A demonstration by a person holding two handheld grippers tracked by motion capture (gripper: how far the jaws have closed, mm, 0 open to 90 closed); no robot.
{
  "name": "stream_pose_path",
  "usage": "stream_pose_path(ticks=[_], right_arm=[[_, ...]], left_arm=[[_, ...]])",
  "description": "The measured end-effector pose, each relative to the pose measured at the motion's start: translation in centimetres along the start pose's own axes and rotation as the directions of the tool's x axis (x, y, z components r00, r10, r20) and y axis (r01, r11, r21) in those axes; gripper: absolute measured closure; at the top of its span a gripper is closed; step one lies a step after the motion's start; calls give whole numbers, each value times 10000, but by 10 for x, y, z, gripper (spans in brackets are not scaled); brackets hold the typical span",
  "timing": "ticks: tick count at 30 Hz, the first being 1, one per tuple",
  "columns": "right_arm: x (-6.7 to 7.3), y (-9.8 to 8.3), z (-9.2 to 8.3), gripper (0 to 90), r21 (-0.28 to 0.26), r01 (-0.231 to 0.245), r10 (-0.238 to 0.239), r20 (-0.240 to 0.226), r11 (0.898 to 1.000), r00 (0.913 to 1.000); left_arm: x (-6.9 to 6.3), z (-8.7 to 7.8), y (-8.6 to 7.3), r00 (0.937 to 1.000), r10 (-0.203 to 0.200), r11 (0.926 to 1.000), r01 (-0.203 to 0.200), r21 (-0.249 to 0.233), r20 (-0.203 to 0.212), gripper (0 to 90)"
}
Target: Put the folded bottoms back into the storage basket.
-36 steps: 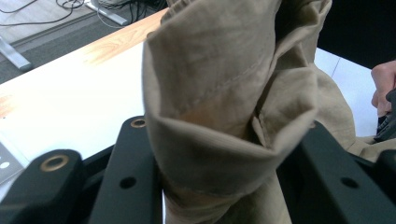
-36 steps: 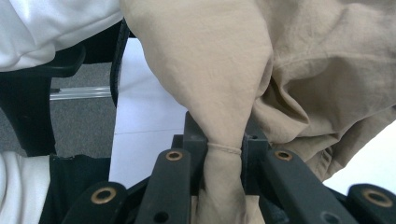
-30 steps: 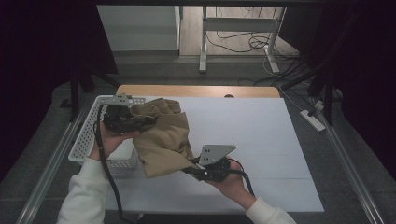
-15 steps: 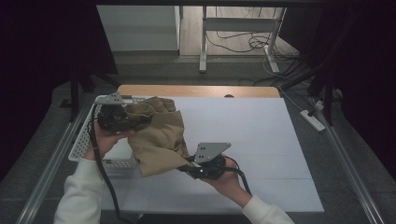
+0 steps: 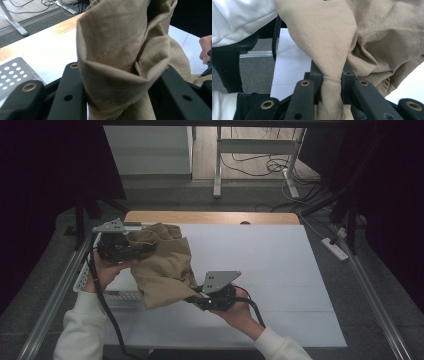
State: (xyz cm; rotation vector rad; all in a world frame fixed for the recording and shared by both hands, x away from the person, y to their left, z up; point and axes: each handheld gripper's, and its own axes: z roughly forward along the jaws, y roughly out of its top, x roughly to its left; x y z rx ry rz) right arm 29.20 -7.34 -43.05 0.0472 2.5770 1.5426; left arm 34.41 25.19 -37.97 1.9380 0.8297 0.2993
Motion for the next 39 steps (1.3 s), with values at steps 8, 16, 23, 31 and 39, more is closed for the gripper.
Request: stream_pose_path(ticks=[8, 16, 23, 31, 39], right_arm=[[-2, 3, 7, 776, -7, 2, -2, -82, 10000, 10000], [-5, 15, 18, 776, -248, 85, -90, -216, 9997, 9997], [-8, 24, 31, 776, -329, 113, -122, -268, 9994, 9996], [-16, 35, 51, 776, -138, 129, -134, -404, 9998, 9991], [-24, 48, 71, 776, -37, 64, -65, -401, 10000, 9992]], left_arm=[[5, -7, -2, 9999, -81, 10000, 81, -44, -98, 617], [11, -25, 6, 9992, 102, 9999, -102, 8, -393, 618], [23, -34, 5, 9979, -117, 9999, 123, 93, -635, 618], [39, -44, 0, 9938, -473, 9988, 481, 60, -1002, 617], [59, -48, -2, 9874, -840, 9956, 887, 296, -1343, 618]])
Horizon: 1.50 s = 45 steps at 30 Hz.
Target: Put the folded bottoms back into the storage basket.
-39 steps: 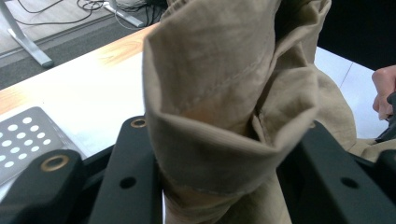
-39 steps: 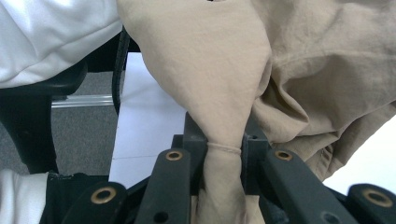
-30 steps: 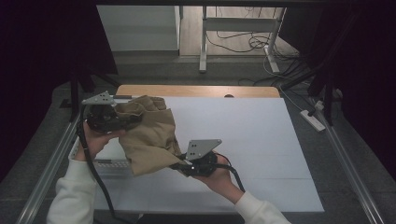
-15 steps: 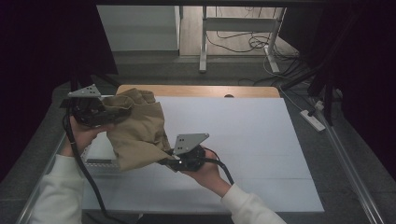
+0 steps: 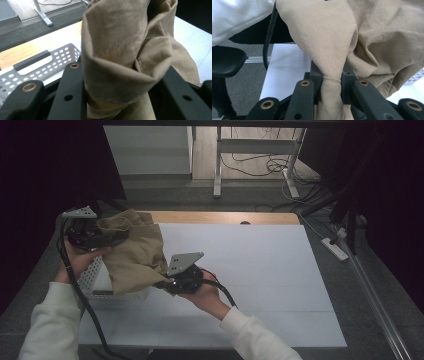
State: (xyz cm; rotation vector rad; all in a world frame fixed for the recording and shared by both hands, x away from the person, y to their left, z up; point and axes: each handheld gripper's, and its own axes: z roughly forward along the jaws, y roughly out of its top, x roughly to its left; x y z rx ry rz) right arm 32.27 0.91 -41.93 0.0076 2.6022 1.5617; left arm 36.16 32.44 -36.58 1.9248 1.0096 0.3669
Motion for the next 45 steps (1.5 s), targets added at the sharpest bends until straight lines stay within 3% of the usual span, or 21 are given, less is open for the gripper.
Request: stream_pose_path(ticks=[24, 45], right_arm=[[-16, 14, 54, 775, 229, -512, 520, -316, 9984, 9981], [-23, 21, 90, 774, 372, -884, 900, -445, 9954, 9949]], left_arm=[[40, -6, -15, 9963, -493, 9961, 542, 703, -698, 617], [63, -1, -24, 9949, -620, 9907, 711, 1160, -799, 617]])
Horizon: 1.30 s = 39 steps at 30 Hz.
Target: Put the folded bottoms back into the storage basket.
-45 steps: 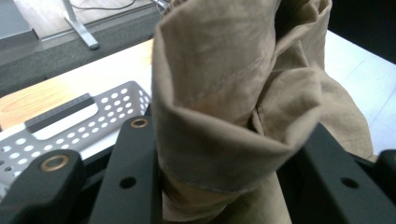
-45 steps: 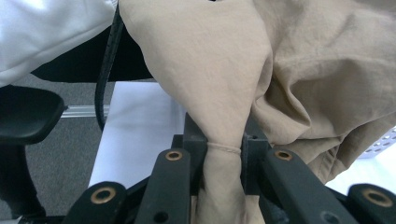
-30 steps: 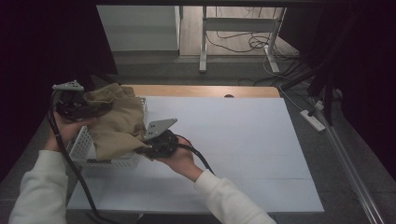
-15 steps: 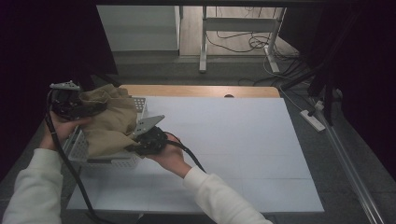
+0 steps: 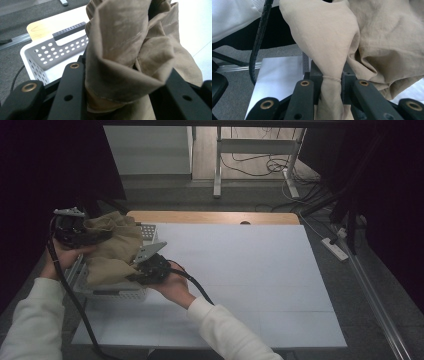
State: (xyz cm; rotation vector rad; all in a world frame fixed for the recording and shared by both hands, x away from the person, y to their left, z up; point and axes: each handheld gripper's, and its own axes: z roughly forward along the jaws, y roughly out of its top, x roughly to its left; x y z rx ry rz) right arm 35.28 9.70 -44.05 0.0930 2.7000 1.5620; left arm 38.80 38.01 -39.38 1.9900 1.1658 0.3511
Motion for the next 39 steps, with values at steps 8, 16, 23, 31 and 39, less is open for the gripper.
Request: stream_pose_path(ticks=[8, 16, 23, 31, 39], right_arm=[[-5, 0, 9, 774, 12, -96, 96, -67, 10000, 9999], [-7, -4, 18, 772, 113, -209, 210, -111, 9997, 9997], [-9, -6, 23, 771, 204, -309, 310, -33, 9993, 9995], [-10, -7, 22, 771, 227, -334, 334, -7, 9992, 9994], [-12, -8, 25, 766, 274, -366, 365, 11, 9990, 9993]], left_arm=[[8, 7, -3, 10000, -94, 9996, 94, 268, -29, 617], [16, 19, -8, 9997, -234, 9980, 235, 583, -21, 616], [20, 29, -8, 9994, -336, 9959, 334, 840, 14, 612], [20, 37, -8, 9992, -389, 9949, 383, 928, 42, 611], [25, 45, -10, 9982, -597, 9926, 596, 1061, -22, 604]])
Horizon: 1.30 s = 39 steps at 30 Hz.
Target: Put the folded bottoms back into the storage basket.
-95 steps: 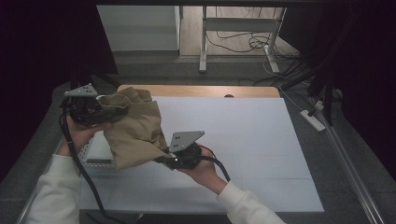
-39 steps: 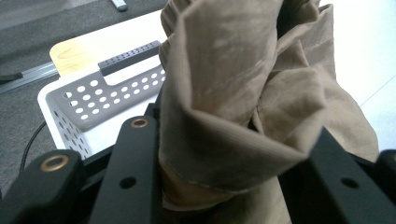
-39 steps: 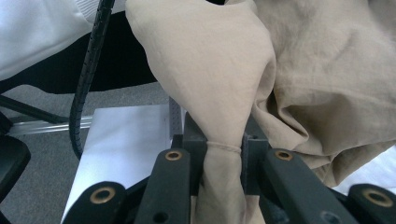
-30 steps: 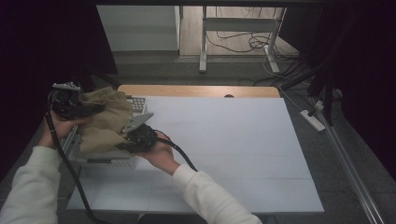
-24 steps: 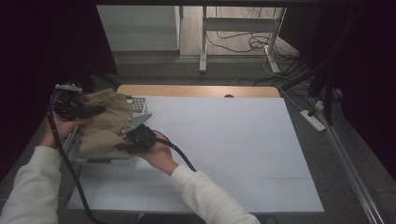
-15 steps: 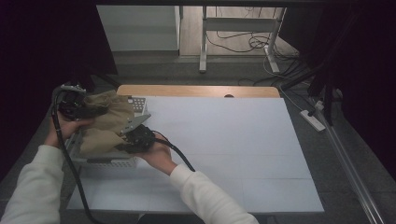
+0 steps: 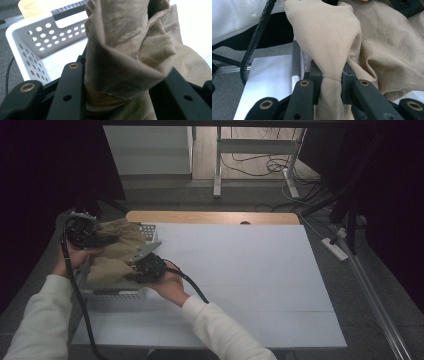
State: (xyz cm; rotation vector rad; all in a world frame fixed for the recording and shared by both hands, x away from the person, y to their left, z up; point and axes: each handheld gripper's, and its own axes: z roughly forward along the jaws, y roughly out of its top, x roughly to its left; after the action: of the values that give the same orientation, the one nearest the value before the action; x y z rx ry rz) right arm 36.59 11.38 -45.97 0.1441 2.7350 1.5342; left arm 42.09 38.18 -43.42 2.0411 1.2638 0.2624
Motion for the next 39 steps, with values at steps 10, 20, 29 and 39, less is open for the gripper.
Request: stream_pose_path(ticks=[10, 20, 29, 39], right_arm=[[-3, -1, -8, 385, -532, -482, 523, 796, 9974, 9954], [-8, -12, -34, 370, -777, -540, 619, 1040, 9955, 9926], [-12, -39, -70, 368, -959, -502, 627, 1323, 9941, 9892], [-19, -78, -133, 367, -955, -792, 967, 1964, 9923, 9757]], left_arm=[[-1, -8, 3, 9914, -541, 9933, 413, -1081, -1190, 209], [-18, -12, 4, 9966, -7, 9946, -79, -1036, -821, 250], [-49, 2, 3, 9994, 322, 9922, -330, -1198, -92, 248], [-100, 14, 0, 9961, 852, 9891, -818, -1221, 230, 247]])
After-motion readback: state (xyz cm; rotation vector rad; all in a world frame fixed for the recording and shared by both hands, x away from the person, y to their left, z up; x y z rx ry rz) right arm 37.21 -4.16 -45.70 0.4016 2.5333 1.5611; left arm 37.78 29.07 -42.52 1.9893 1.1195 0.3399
